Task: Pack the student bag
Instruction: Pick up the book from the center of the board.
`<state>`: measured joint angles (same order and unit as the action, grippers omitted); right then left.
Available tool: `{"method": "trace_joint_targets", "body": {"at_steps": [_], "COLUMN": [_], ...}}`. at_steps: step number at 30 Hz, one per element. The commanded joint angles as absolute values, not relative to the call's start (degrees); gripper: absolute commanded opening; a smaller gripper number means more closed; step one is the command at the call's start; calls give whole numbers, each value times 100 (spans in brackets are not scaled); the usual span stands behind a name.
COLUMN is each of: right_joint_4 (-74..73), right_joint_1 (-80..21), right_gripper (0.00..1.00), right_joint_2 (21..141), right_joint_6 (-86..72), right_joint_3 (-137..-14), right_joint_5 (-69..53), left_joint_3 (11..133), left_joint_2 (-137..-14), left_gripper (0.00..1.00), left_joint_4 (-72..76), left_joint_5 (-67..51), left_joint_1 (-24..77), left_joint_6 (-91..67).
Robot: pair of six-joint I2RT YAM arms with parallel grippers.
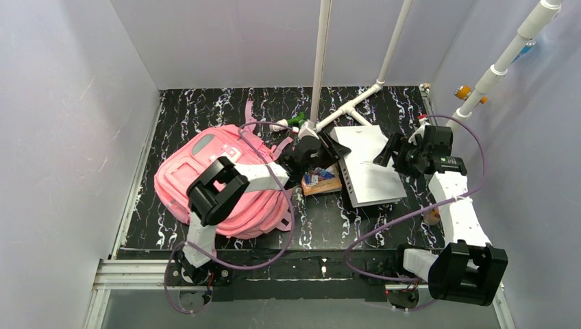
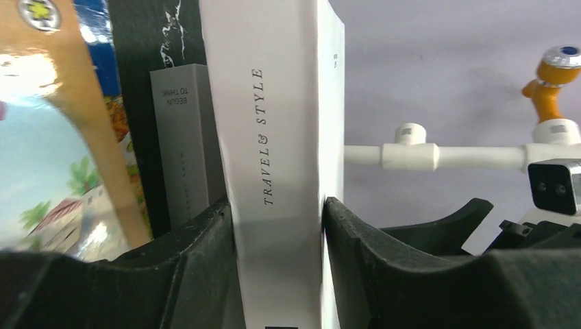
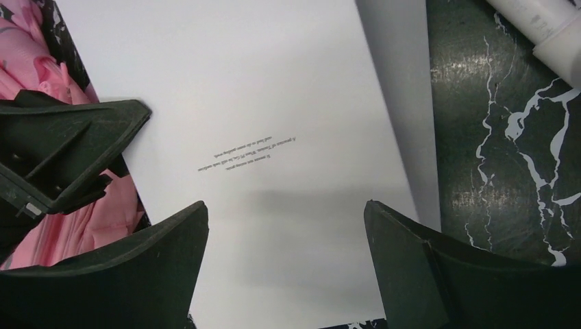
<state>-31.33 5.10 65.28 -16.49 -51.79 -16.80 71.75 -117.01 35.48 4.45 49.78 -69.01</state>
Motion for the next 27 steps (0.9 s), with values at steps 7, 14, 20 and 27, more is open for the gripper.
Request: {"method": "trace_joint_targets", "body": {"at_steps": [7,14,20,27], "right_joint_4": [-3832,-3266,-3239,-2902], "right_joint_1": [-457,-630,-1891,-4526], "right_gripper": [98,98,98,98], "right_joint_2": [6240,6117,5917,5960], "right_joint_6": [-1442,-2321,-2029,-1039], "right_joint_3": [-6039,-5883,-5937,-6089], "right_joint_5": [-1096,-2100,-897,1128], "left_joint_3": [6024,5185,4983,6091], "left_joint_2": [-8674,-7656,-6952,-6653], "left_gripper": [0,0,0,0], "left_joint_4": [2498,2075,930,-1462], "left_joint_5": [302,10,257,-164], "left_joint_1": [4285,3621,3195,2291], "left_joint_6": [-5707,-6116,-6489,-6083]}}
